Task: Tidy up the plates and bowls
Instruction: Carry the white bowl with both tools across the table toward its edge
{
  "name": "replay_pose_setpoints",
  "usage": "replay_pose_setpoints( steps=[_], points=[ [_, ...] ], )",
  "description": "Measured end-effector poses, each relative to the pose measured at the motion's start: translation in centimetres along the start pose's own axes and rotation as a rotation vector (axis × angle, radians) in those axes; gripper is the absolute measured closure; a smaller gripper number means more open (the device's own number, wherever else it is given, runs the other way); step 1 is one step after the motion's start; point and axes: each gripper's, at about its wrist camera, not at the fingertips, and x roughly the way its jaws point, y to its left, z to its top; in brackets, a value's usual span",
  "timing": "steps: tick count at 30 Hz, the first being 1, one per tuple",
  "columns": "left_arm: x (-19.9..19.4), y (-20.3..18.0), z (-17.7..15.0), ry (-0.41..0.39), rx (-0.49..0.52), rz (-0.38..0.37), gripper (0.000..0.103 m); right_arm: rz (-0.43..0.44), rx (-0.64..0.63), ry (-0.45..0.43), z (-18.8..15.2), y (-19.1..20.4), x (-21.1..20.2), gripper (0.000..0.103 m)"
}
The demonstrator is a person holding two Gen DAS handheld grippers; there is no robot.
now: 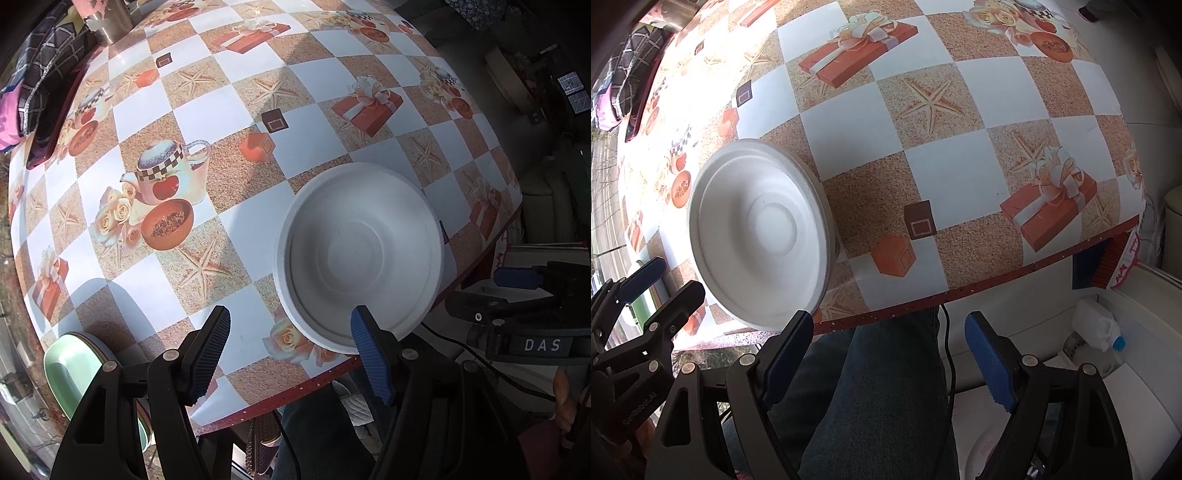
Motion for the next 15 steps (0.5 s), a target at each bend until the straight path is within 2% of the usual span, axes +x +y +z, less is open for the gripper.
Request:
replay_pose_setpoints(
  steps=[9,15],
  points=[
    [1.4,-0.8,0.7,0.016,0.009,0.027,0.03,0.01,-0.036,-0.023,0.8,0.3,0.3,0.018],
    [2.8,-0.5,1.5,0.029,-0.024,0.045,0.03,-0.009,-0.072,-0.042,2.2,1.3,0.5,0.018]
  ],
)
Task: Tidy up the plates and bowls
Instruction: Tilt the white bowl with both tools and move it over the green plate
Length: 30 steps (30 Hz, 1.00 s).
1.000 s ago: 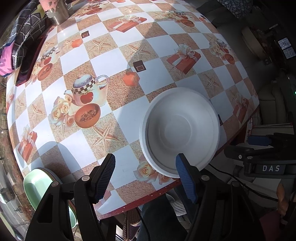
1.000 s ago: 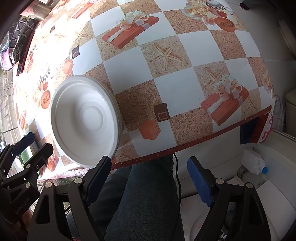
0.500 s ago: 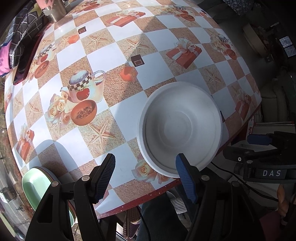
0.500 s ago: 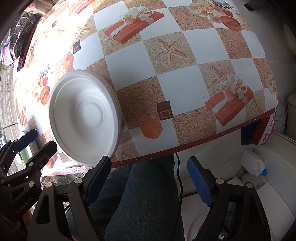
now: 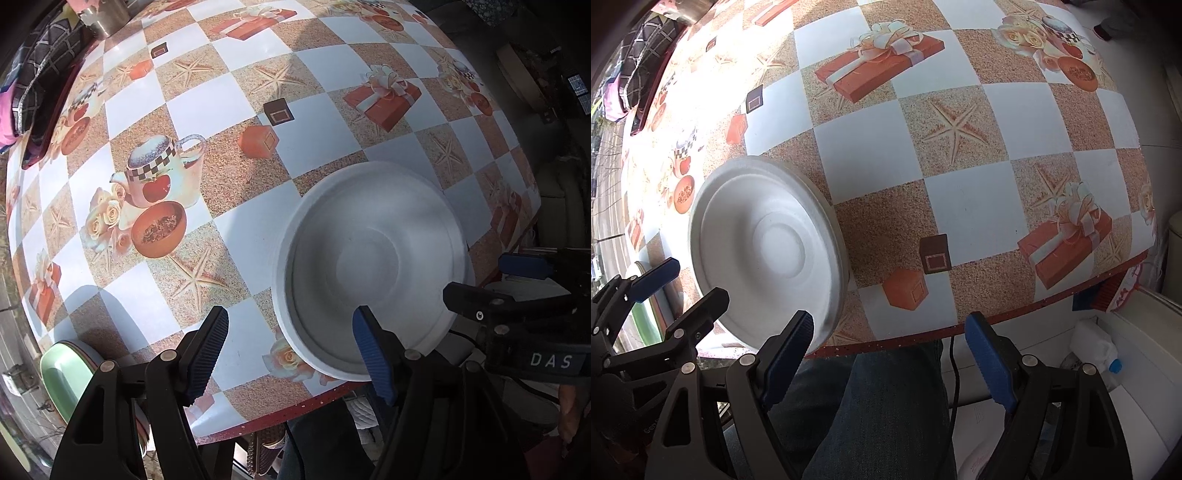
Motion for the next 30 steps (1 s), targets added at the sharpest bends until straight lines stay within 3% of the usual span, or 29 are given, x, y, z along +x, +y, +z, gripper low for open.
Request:
replay_pose_setpoints(
  steps=[14,19,30],
  points=[
    [3.7,1.4,0.1,0.059,-0.092,0.035,0.029,-0.056,-0.089,0.035,2.7,2.1,3.8,0.018],
    [4.0,3.0,0.5,0.06,-0.137,0.012,0.028,-0.056,-0.089,0.042,3.0,1.7,4.7,0.0],
    [5.3,4.0,0.7,0.072,-0.157,-0.028,0.03,-0.062,-0.106,0.09,4.9,1.9,4.6,0.0]
  ],
)
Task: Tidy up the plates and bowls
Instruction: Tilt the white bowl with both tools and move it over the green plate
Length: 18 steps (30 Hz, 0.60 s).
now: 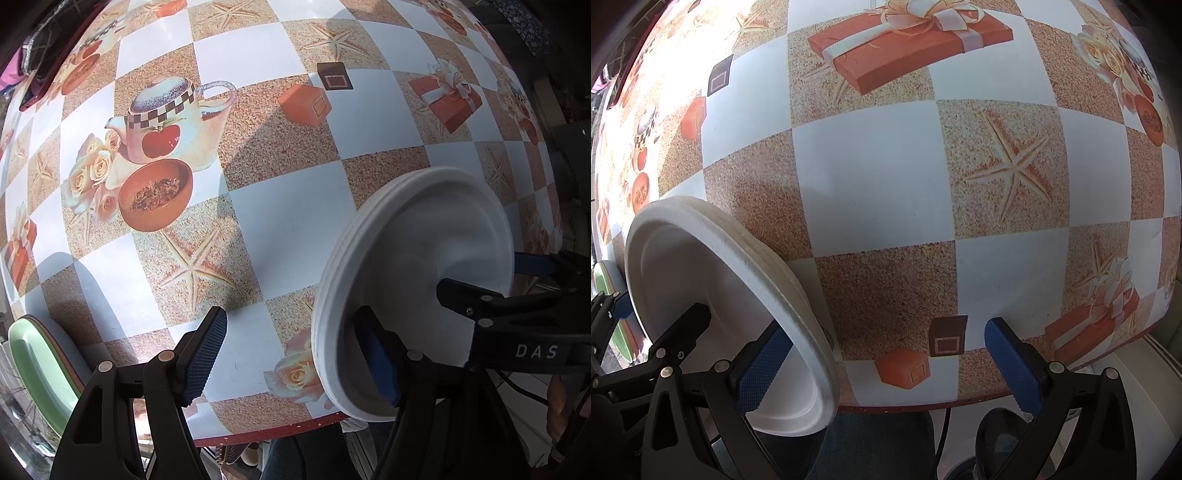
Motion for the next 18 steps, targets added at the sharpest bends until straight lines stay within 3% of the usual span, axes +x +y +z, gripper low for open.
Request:
replay_pose_setpoints(
  steps=[2,5,7,8,10,18],
  points=[
    [0.1,-0.3,-0.4,-0.001,0.01,-0.02,0.035,0.006,-0.008,-0.027,0.6,0.9,0.0,0.006],
    [0.2,-0.6,-0.5,0.005,0.024,-0.068,0.053,0.017,-0.051,-0.05,-0.3,2.0,-0.7,0.025],
    [0.3,-0.9,-0.3,0.023,0.037,-0.122,0.074,0.03,-0.067,-0.06,-0.5,2.7,-1.1,0.04],
    [0.3,-0.9,-0.3,0.024,0.039,-0.125,0.074,0.045,-0.065,-0.061,-0.4,2.9,-1.2,0.045],
    [0.3,-0.9,-0.3,0.016,0.056,-0.117,0.074,0.12,-0.058,-0.049,-0.3,3.3,-1.4,0.077],
    [-0.1,-0.2,-3.4,-0.005,0.095,-0.078,0.073,0.099,-0.074,0.004,-0.4,5.4,-0.9,0.076]
  ],
)
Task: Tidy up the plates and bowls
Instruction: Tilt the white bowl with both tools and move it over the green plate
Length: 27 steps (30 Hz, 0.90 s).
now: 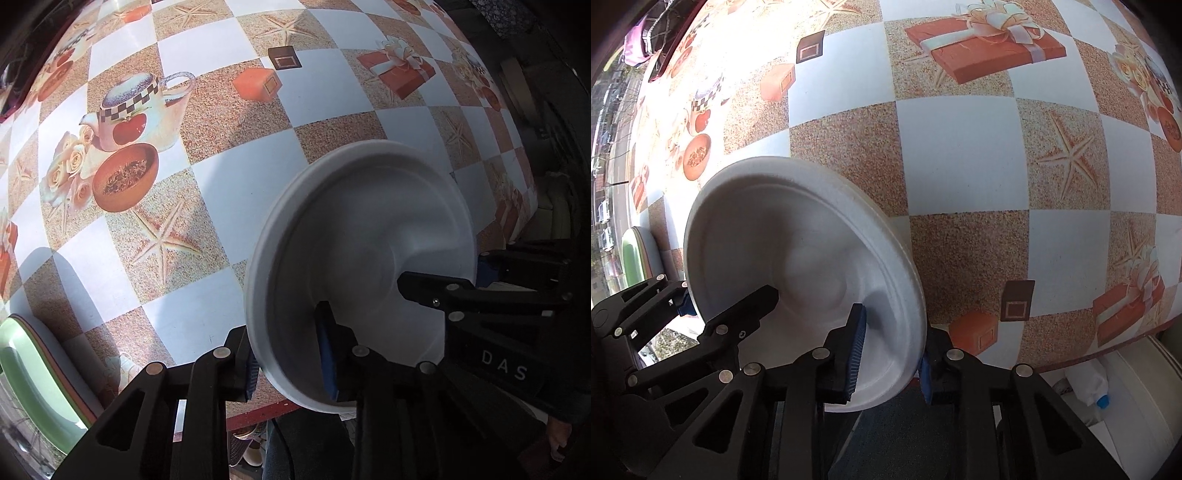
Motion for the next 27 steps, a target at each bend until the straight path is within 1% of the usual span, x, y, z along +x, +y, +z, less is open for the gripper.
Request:
replay_pose_setpoints(
  steps=[4,10,11,17,21,22,23,26,27],
  points=[
    [-0.7,1.8,-1.6,-0.028,-0.044,0.003,0.073,-0.015,-0.054,0.01,0.6,2.1,-0.1,0.076],
    [-2.6,5.2,-3.4,-0.092,-0.12,0.018,0.073,-0.046,-0.147,-0.007,2.4,6.7,-1.5,0.076],
    [-2.9,5.7,-3.8,-0.104,-0.134,0.019,0.073,-0.05,-0.163,-0.01,2.5,6.4,-1.6,0.076],
    [-4.6,9.5,-5.8,-0.163,-0.222,0.029,0.073,-0.08,-0.259,-0.029,3.8,10.8,-2.8,0.076],
    [-6.2,10.6,-7.0,-0.195,-0.281,0.033,0.072,-0.099,-0.326,-0.04,4.3,13.5,-3.3,0.076],
    [-7.0,10.3,-6.8,-0.203,-0.296,0.034,0.072,-0.103,-0.34,-0.042,4.4,14.2,-3.3,0.076],
    [-7.3,10.8,-7.1,-0.21,-0.307,0.036,0.072,-0.107,-0.353,-0.045,4.4,15.2,-3.2,0.076],
    [-7.7,10.3,-6.8,-0.231,-0.342,0.044,0.072,-0.116,-0.389,-0.051,4.6,17.1,-3.2,0.076],
    [-7.8,10.6,-7.0,-0.236,-0.353,0.046,0.072,-0.119,-0.399,-0.053,4.5,18.4,-3.0,0.076]
  ],
)
